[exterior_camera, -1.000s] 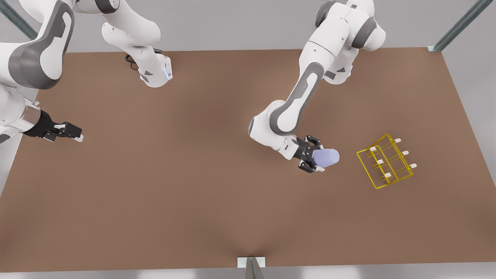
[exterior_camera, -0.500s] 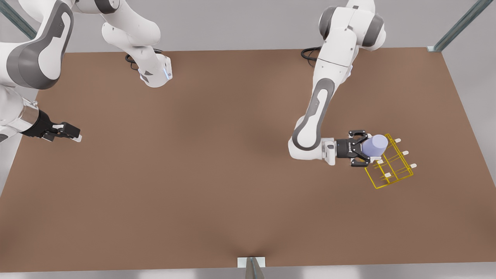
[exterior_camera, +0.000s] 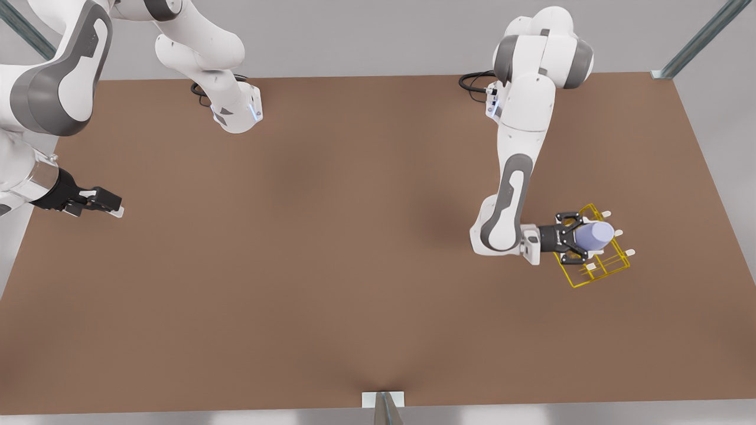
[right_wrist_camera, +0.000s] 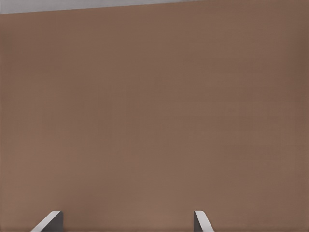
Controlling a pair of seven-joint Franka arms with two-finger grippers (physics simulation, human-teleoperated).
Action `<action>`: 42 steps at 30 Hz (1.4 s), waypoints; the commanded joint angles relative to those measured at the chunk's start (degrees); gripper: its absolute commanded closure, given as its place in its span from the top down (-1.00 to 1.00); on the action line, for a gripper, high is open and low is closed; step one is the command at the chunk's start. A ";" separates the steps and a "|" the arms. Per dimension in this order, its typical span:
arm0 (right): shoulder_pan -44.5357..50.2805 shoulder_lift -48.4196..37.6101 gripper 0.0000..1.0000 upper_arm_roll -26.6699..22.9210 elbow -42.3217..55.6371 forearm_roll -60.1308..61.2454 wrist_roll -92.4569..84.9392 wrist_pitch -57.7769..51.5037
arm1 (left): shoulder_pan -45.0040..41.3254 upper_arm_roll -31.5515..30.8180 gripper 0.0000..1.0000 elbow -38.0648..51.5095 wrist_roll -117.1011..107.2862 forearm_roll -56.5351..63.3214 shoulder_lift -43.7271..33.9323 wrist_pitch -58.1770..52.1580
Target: Place the cup on the cup holder
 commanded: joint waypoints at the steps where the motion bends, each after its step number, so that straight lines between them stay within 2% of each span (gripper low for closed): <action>1: -0.01 -0.06 1.00 -0.02 0.03 0.03 0.04 0.10 | 0.09 0.02 0.78 1.19 -5.00 -0.06 1.22 1.68; 16: -0.01 -0.06 1.00 -0.02 0.03 0.12 0.04 0.10 | 1.32 0.11 0.80 0.84 -7.90 -0.15 3.24 3.26; 17: -0.01 -0.06 1.00 -0.02 0.03 0.03 0.04 0.10 | 1.32 0.11 1.00 0.84 -7.90 -0.24 3.24 3.26; 22: -0.01 -0.06 1.00 -0.02 0.03 0.03 0.04 0.10 | 1.32 0.11 1.00 0.84 -7.29 -0.24 3.33 3.17; 25: -0.01 -0.06 1.00 -0.02 0.03 0.03 0.04 0.10 | 0.88 0.11 1.00 0.58 2.55 -0.24 -0.89 2.30; 26: -0.01 -0.06 1.00 -0.02 0.03 0.03 0.04 0.10 | 0.53 -0.60 1.00 1.10 12.38 -0.68 -5.10 2.56; 27: -0.01 -0.06 1.00 -0.02 0.03 0.12 0.04 0.10 | 0.61 -3.85 1.00 3.56 29.34 -5.59 -10.47 4.75; 28: -0.01 -0.06 1.00 -0.02 0.03 0.12 0.04 0.10 | 0.53 -4.02 1.00 8.13 44.10 -11.31 -12.14 7.30; 30: -0.01 -0.06 1.00 -0.02 0.03 0.12 0.04 0.10 | 0.70 -3.50 1.00 25.88 77.42 -35.12 -11.53 7.92; 31: 0.08 -0.06 1.00 -0.02 0.03 0.12 0.04 0.10 | 1.23 -3.41 1.00 29.14 88.41 -41.88 -11.61 8.01; 32: 0.08 -0.06 1.00 -0.02 0.03 0.12 0.04 0.10 | 2.81 -2.97 1.00 33.45 102.83 -55.94 -11.96 7.92; 34: 0.08 -0.06 1.00 -0.02 0.03 0.03 0.04 0.10 | 7.46 -3.50 1.00 35.30 121.28 -72.30 -16.09 7.57; 35: 0.08 -0.06 1.00 -0.02 0.03 0.03 0.04 0.10 | 10.54 -5.42 1.00 35.30 129.98 -75.56 -19.34 6.78; 36: 0.08 -0.06 1.00 -0.02 0.03 0.03 0.04 0.10 | 14.50 -10.00 1.00 35.30 137.55 -75.91 -21.98 6.69; 38: 0.08 -0.06 1.00 -0.02 0.03 0.03 0.04 0.10 | 16.08 -10.44 1.00 34.42 152.49 -78.02 -26.02 5.46; 39: 0.08 -0.06 1.00 -0.02 0.03 0.03 0.04 0.10 | 15.99 -10.18 1.00 34.33 152.24 -78.99 -26.90 6.25; 42: 0.08 -0.06 1.00 -0.02 0.03 0.12 0.04 0.10 | 15.56 -10.09 1.00 26.34 146.19 -79.61 -31.82 15.82</action>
